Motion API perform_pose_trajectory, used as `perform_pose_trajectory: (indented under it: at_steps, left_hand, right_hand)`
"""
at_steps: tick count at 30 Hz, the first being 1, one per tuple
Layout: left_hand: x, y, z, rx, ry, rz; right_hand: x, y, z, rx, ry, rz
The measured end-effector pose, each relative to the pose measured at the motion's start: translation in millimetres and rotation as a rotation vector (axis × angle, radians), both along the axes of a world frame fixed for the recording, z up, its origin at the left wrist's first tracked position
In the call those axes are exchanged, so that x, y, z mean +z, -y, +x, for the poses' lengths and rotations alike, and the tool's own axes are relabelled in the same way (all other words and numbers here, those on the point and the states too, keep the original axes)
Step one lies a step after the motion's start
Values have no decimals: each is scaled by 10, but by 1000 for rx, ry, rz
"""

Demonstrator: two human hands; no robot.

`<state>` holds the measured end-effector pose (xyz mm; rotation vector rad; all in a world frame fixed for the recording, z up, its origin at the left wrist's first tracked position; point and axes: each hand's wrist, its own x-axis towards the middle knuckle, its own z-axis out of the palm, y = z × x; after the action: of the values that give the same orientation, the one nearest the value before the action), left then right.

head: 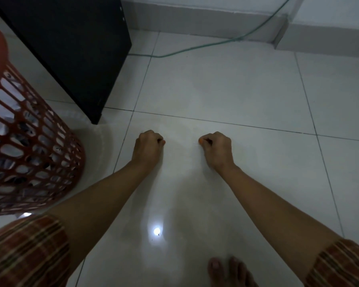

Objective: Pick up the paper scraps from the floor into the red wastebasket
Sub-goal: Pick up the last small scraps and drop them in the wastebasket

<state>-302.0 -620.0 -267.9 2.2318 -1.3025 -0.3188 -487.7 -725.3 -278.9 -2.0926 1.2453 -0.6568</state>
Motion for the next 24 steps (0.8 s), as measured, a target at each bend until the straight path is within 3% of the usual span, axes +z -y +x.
perform_pose_trajectory:
  at_steps: [13,24]
  left_hand:
    - [-20,155,-45,-59,19,-11]
    - [58,116,-212,-214,464,414]
  right_hand:
    - [-104,-55,125,192,-201,-300]
    - [-79,-198,-44,228,-423,-449]
